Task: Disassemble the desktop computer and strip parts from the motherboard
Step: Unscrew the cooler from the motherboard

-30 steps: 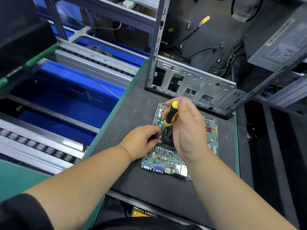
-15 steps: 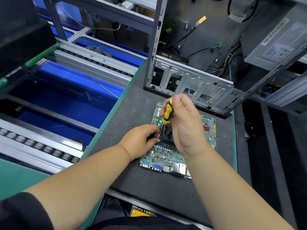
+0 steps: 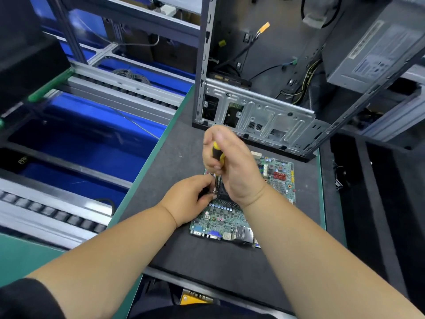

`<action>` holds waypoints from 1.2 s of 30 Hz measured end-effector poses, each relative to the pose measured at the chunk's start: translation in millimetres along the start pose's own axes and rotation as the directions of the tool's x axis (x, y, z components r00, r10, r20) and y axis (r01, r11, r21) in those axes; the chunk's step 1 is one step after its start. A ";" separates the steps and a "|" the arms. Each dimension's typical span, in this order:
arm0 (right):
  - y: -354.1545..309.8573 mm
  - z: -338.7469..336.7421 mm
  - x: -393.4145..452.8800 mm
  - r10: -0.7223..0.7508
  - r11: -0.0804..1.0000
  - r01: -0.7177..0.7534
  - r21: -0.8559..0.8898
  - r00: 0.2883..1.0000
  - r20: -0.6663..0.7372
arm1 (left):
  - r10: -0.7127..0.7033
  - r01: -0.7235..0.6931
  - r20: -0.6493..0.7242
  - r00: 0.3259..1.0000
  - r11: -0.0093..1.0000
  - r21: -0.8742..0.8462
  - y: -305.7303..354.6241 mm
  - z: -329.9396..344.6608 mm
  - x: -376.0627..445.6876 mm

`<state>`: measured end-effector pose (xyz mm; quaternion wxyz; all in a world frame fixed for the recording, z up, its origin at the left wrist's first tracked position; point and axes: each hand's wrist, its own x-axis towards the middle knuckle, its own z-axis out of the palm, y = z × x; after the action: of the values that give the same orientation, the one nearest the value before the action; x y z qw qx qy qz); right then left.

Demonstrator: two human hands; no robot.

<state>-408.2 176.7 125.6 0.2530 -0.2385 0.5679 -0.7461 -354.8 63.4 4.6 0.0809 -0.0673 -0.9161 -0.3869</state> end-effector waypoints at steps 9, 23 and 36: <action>3.0 6.6 -17.8 -0.026 0.997 0.043 0.064 0.968 -0.250 | -0.035 0.036 0.038 0.999 0.999 -0.015 -4.1 2.6 1.2; 0.5 -12.5 -7.7 0.008 0.997 0.011 0.082 0.974 -0.228 | -0.012 0.012 -0.003 1.000 1.000 0.026 -5.9 3.7 0.8; 3.7 -6.8 1.0 -0.019 0.978 0.049 0.201 0.989 -0.145 | -0.029 0.029 -0.003 1.000 1.000 0.006 -6.8 5.3 0.4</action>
<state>-412.9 180.1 120.4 0.2222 -0.1672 0.5006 -0.8198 -357.0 62.5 -3.8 0.0769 -0.0532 -0.9181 -0.3852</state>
